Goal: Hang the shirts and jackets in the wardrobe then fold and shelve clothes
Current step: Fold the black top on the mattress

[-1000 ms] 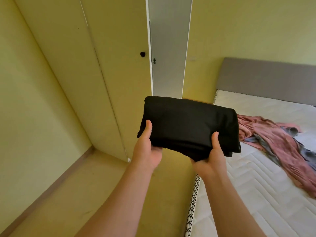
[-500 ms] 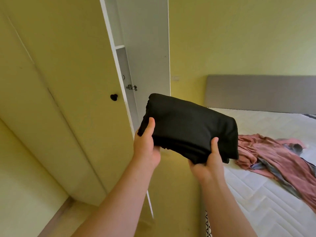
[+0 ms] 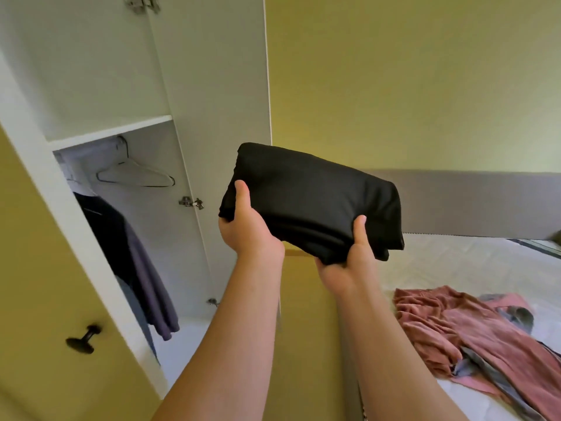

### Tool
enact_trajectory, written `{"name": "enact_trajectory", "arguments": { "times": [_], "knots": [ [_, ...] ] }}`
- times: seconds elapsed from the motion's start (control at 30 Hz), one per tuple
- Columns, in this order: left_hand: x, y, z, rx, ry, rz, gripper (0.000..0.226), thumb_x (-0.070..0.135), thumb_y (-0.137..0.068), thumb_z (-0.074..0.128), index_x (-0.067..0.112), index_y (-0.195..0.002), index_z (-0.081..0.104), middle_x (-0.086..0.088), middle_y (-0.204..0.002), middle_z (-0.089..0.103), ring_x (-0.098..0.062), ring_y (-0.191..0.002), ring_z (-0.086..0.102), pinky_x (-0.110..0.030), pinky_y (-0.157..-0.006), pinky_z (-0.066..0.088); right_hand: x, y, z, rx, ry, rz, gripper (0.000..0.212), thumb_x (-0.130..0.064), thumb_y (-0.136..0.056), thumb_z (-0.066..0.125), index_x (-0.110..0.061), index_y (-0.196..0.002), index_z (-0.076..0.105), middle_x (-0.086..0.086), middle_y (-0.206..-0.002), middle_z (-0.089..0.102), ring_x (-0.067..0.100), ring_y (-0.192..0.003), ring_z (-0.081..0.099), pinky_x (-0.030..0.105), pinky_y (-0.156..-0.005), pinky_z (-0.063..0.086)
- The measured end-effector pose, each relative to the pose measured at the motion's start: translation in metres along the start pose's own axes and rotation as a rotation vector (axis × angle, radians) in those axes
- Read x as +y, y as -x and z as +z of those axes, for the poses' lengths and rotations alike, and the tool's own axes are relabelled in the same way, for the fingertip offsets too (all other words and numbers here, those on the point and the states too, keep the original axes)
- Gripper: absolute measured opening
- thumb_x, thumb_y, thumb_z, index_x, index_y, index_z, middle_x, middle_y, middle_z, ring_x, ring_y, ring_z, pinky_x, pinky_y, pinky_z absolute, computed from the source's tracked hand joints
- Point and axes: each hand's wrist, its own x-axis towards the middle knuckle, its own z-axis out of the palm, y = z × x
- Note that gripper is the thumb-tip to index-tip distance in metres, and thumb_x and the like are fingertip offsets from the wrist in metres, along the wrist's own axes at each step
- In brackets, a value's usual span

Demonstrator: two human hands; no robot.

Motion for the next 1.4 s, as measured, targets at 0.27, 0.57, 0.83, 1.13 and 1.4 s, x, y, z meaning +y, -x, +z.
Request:
{"name": "enact_trajectory", "arguments": {
  "times": [0.27,0.57,0.83,1.13,1.4],
  "knots": [
    [0.048,-0.109,0.076,0.135,0.118,0.356,0.039,0.044,-0.073,0.086,0.033,-0.104,0.065,0.007,-0.105,0.074,-0.02,-0.093,0.074,-0.045,-0.083,0.061,0.041,-0.119,0.106,-0.206,0.04,0.134,0.048,-0.044,-0.083,0.077,-0.018,-0.121,0.065,0.007,-0.108,0.075,0.032,-0.099,0.072,0.047,-0.094,0.055],
    [0.142,-0.187,0.059,0.425,0.113,0.794,0.037,0.048,-0.078,0.082,0.027,-0.102,0.063,0.006,-0.101,0.073,-0.014,-0.076,0.075,-0.035,-0.057,0.061,0.13,-0.207,0.215,-0.667,0.166,0.598,0.038,-0.033,-0.093,0.066,-0.016,-0.127,0.064,0.009,-0.119,0.072,0.031,-0.109,0.069,0.047,-0.098,0.052],
    [0.218,-0.208,0.039,0.707,-0.017,1.102,0.041,0.05,-0.077,0.081,0.016,-0.094,0.066,-0.001,-0.097,0.074,-0.024,-0.088,0.073,-0.045,-0.078,0.062,0.19,-0.229,0.307,-0.933,0.297,0.85,0.03,-0.02,-0.088,0.066,-0.015,-0.117,0.068,0.009,-0.113,0.073,0.031,-0.104,0.071,0.049,-0.094,0.055],
    [0.343,-0.235,-0.009,0.987,-0.396,1.227,0.066,0.061,-0.078,0.075,0.009,-0.116,0.06,-0.001,-0.107,0.065,-0.015,-0.095,0.065,-0.024,-0.077,0.057,0.303,-0.219,0.411,-1.124,0.553,0.752,0.036,-0.018,-0.082,0.079,-0.018,-0.116,0.068,0.004,-0.106,0.076,0.027,-0.099,0.072,0.048,-0.081,0.06],
    [0.461,-0.265,-0.058,1.041,-0.804,1.08,0.073,0.039,-0.082,0.081,0.013,-0.139,0.043,-0.006,-0.128,0.06,-0.024,-0.104,0.061,-0.037,-0.086,0.053,0.432,-0.212,0.502,-1.252,0.805,0.496,0.07,-0.028,-0.075,0.086,-0.017,-0.131,0.046,0.002,-0.116,0.066,0.022,-0.095,0.069,0.034,-0.057,0.06]
  ]
}}
